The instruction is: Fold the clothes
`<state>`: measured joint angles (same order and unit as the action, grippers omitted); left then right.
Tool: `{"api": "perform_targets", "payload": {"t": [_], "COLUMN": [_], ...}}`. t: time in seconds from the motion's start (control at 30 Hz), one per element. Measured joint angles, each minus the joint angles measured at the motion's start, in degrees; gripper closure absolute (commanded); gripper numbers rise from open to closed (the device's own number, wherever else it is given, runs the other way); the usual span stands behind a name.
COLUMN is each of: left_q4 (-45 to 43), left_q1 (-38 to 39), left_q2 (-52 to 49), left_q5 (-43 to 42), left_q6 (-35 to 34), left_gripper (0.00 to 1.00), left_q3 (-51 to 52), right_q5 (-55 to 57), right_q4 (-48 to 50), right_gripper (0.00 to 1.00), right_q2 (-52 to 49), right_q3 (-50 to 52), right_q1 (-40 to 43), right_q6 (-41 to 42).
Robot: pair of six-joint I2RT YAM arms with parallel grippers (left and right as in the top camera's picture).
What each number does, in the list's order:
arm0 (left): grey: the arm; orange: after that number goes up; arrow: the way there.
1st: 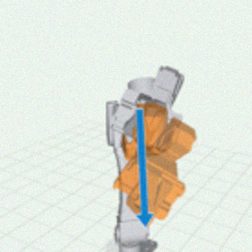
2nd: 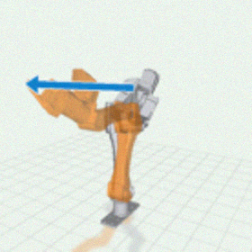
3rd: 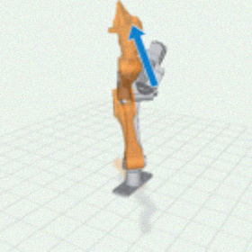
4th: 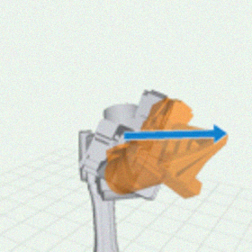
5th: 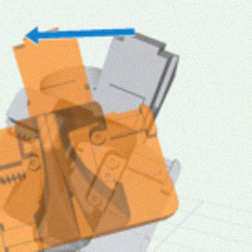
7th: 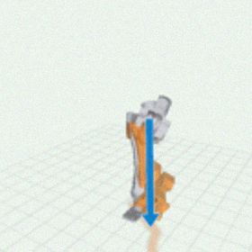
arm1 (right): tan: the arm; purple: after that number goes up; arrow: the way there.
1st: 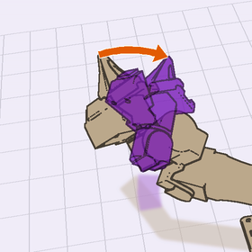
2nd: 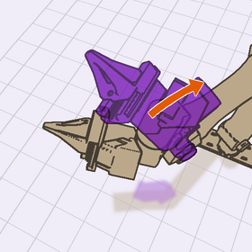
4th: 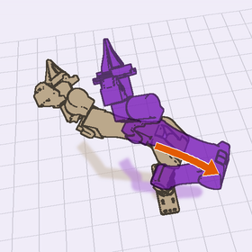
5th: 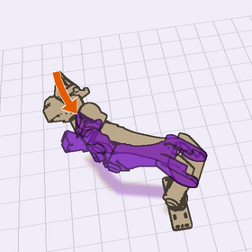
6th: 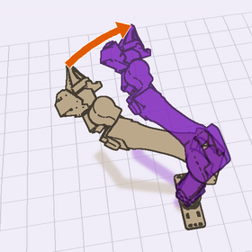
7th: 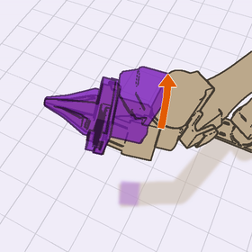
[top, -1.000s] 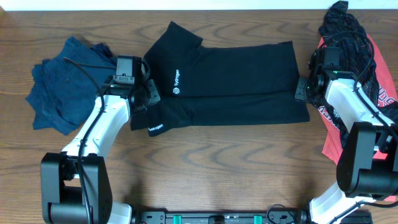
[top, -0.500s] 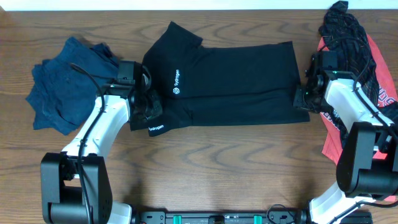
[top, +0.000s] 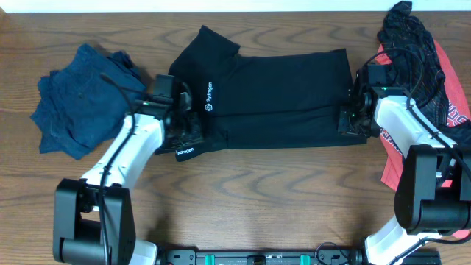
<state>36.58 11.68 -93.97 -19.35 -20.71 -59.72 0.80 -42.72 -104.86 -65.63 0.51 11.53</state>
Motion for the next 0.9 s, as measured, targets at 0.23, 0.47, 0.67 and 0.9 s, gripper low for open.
{"api": "perform_targets", "payload": {"t": [0.23,0.47,0.67,0.9], "left_q4": [-3.74,-7.93,-9.6,-9.57], "left_q1": [6.58,10.05,10.19,10.16], "left_q2": [-0.81,-8.07,-9.66,-9.38], "left_q5": [1.97,3.13,3.74,4.5], "left_q6": [0.04,0.2,0.15,0.83], "left_gripper": [0.56,0.53,0.67,0.94], "left_q3": [0.02,0.02,0.04,0.04], "right_q5": [0.0,0.0,0.0,0.0], "right_q4": [0.0,-0.07,-0.09,-0.09], "right_gripper": [0.74,0.73,0.73,0.73], "right_q2": [0.0,0.0,0.0,0.0], "right_q3": [0.57,0.57,0.57,0.57], "right_q1": [0.0,0.0,0.0,0.0], "right_q6": [0.0,0.0,0.0,0.0]}}
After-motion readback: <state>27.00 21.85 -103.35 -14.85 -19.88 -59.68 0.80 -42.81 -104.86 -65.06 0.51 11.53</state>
